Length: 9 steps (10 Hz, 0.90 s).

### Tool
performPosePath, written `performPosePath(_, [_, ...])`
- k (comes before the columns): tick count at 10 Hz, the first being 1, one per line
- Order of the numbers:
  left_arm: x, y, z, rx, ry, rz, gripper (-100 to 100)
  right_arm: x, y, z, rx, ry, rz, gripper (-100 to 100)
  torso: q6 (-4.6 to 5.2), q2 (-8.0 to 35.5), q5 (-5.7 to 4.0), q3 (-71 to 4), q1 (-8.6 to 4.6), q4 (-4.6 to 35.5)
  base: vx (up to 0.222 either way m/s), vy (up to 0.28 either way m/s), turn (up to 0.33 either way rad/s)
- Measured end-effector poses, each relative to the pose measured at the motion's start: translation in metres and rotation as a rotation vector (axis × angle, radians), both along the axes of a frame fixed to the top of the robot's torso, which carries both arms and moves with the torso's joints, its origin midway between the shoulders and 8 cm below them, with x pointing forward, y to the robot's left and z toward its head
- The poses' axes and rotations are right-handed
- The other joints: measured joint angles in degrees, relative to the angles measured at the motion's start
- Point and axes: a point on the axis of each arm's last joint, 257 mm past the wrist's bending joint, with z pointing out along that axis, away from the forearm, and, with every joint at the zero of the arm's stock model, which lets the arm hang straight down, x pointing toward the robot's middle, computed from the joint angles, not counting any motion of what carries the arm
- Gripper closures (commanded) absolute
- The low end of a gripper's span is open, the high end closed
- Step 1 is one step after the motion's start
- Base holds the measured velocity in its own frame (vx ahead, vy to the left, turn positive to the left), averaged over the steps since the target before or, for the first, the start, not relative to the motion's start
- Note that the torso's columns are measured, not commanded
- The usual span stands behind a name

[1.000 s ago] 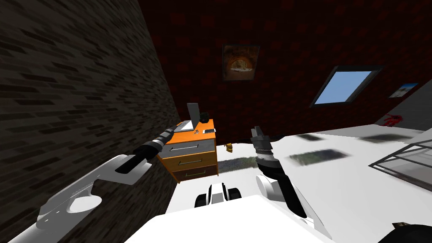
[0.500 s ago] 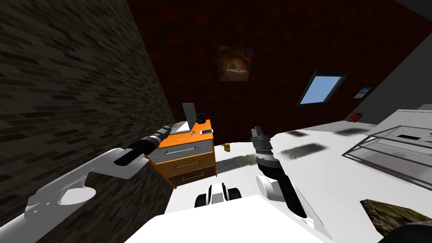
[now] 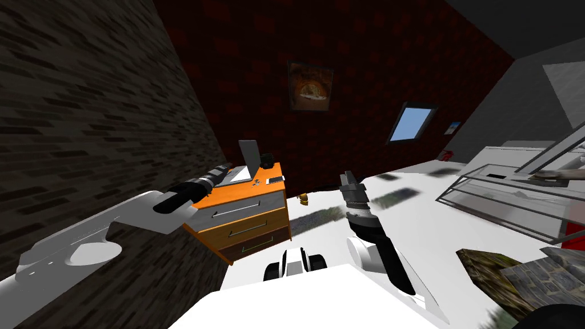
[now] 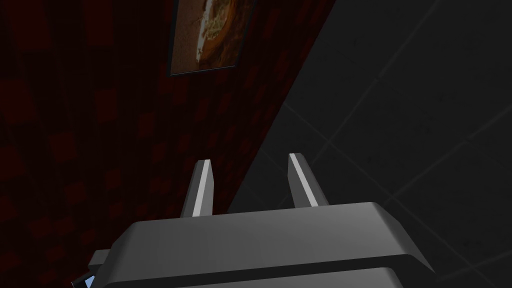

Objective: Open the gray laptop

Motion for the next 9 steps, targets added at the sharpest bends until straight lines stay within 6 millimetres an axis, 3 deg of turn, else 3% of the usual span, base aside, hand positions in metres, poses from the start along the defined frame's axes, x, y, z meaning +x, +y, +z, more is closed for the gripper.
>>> performPosePath(9, [-0.003, 0.038, 0.052, 0.029, 0.006, 0.164, -100, 0.0, 0.0, 0.0, 0.0, 0.0, 0.0, 0, -0.01, 0.0, 0.01, 0.0, 0.03, 0.0, 0.036, 0.015, -0.16])
